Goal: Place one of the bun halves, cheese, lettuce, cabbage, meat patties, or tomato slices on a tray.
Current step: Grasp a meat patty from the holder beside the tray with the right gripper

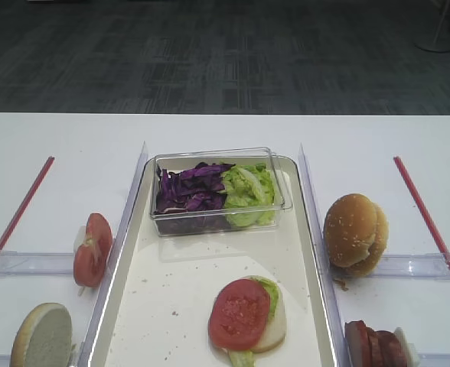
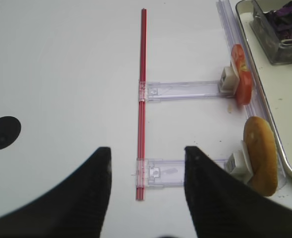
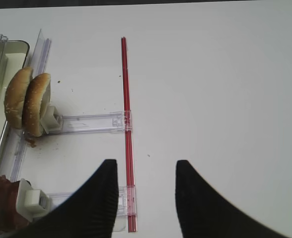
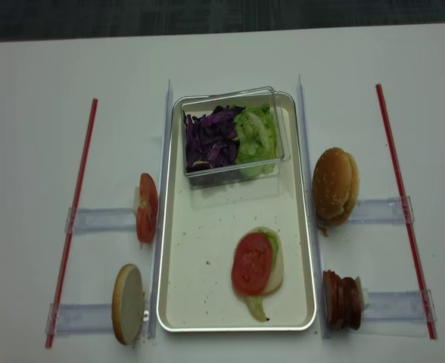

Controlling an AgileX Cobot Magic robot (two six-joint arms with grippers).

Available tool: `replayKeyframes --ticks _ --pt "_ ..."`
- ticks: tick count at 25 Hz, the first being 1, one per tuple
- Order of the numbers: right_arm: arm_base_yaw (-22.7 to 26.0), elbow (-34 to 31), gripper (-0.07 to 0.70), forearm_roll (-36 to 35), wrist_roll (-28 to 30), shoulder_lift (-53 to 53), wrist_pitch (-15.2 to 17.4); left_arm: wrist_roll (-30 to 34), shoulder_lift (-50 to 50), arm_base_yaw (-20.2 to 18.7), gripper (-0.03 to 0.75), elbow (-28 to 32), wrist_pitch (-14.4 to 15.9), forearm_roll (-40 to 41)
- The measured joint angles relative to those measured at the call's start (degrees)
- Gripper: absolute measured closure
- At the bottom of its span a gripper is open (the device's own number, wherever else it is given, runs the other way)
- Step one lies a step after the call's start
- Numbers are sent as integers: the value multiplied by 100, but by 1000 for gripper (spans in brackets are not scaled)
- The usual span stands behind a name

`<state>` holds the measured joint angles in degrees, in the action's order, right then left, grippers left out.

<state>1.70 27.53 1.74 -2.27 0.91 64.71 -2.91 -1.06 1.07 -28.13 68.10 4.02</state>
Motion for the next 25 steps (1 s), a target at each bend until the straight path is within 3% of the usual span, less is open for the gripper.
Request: replayKeyframes --ticks 11,25 --pt "0 0 313 -4 0 -12 0 0 0 0 402 0 0 0" --pt "0 0 313 -60 -45 -836 13 0 0 0 402 0 0 0"
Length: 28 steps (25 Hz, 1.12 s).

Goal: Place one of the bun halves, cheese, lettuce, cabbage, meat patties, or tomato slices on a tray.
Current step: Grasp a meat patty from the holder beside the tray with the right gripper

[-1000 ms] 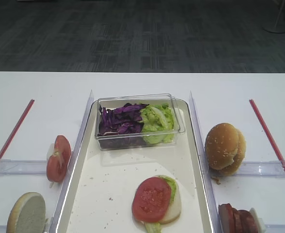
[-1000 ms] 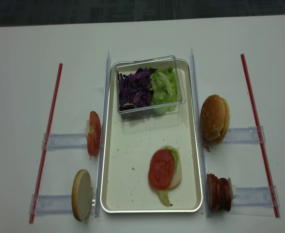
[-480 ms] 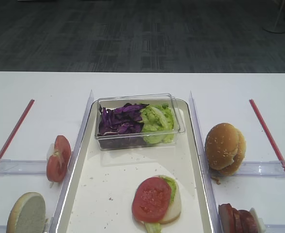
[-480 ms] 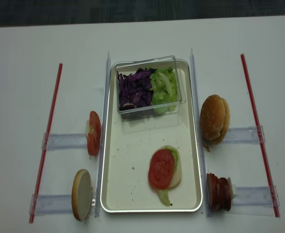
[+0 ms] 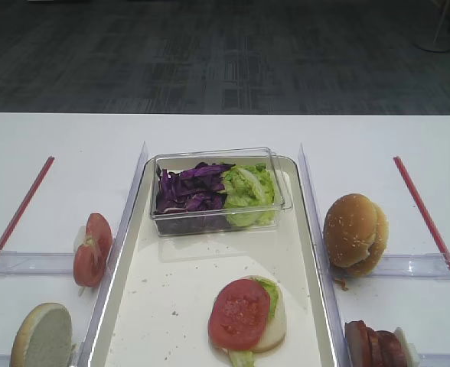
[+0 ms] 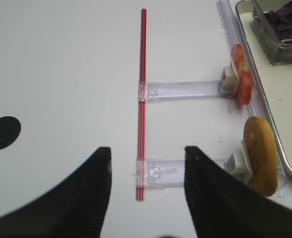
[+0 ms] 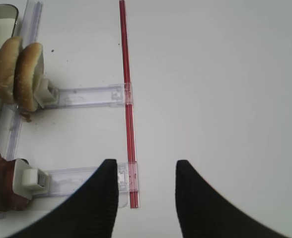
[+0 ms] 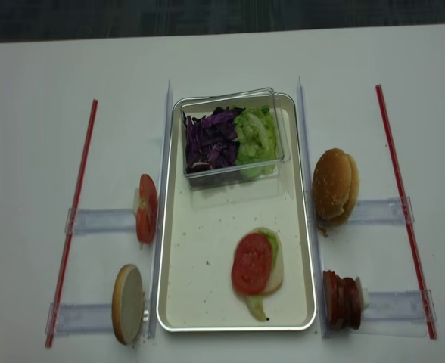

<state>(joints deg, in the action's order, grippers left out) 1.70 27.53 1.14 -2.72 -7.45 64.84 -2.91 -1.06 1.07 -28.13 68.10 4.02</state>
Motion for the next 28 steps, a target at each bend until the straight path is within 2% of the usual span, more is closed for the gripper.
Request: replayKeyframes --ticks 6,14,28 --pt "0 48 313 0 -22 -634 69 0 0 0 402 0 0 0" --pt "0 51 313 -2 -168 -980 108 0 0 0 402 0 0 0" --pt "0 51 313 -47 -168 -2765 44 0 0 0 402 0 0 0"
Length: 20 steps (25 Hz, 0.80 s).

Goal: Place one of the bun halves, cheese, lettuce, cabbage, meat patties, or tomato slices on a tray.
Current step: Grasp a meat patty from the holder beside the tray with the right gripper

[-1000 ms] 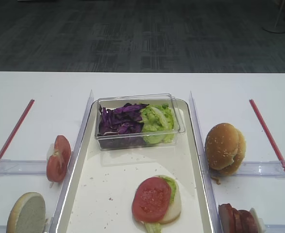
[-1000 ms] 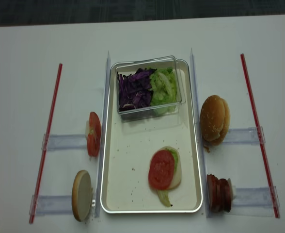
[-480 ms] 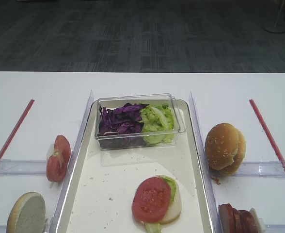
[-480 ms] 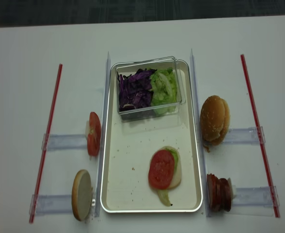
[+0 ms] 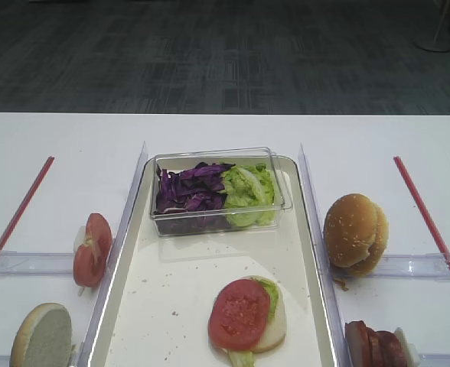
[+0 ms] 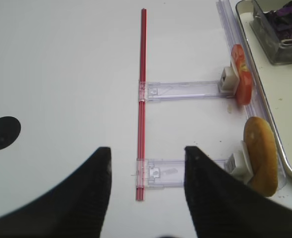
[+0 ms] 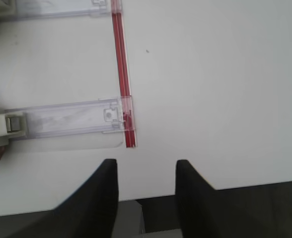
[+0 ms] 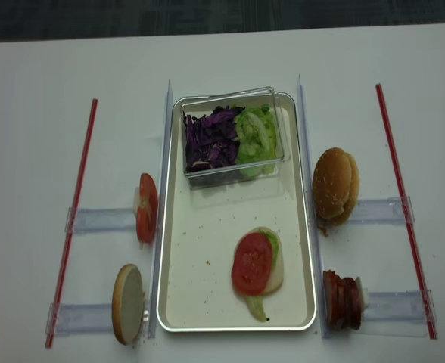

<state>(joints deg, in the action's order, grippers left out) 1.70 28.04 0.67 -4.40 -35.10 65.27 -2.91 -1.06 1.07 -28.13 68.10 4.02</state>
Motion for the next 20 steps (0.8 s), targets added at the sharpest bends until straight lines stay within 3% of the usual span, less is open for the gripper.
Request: replayKeyframes --ticks 20 --pt "0 0 313 -31 12 -1548 -334 0 0 0 402 0 0 0"
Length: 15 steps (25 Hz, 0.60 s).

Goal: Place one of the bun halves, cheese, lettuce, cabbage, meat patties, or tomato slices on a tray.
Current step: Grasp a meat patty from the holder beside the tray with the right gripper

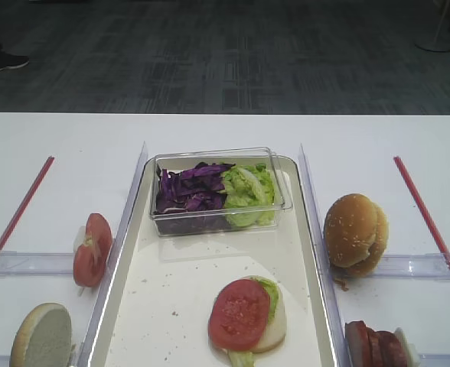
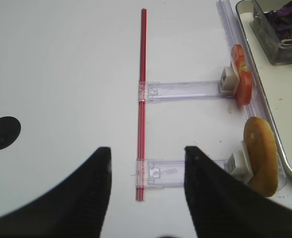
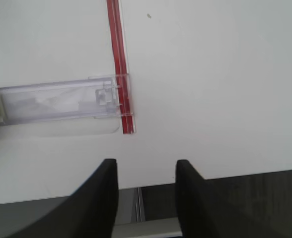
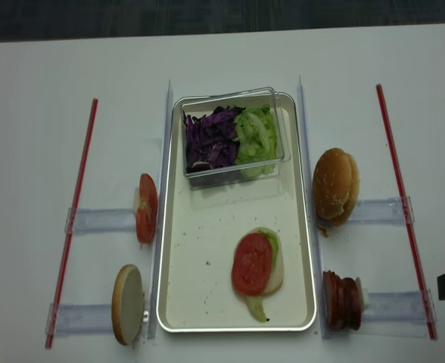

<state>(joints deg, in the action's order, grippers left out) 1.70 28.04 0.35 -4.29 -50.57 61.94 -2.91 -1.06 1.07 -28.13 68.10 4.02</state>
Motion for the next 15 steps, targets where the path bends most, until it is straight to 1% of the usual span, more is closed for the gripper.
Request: replayKeyframes --ticks 3,7,12,15 --pt "0 0 313 -35 52 -217 -22 0 0 0 402 0 0 0" --pt "0 0 313 -68 95 -464 -158 0 0 0 402 0 0 0" --pt "0 0 313 -105 93 -585 -191 0 0 0 402 0 0 0" --pt "0 0 313 -284 79 -597 -204 0 0 0 402 0 0 0"
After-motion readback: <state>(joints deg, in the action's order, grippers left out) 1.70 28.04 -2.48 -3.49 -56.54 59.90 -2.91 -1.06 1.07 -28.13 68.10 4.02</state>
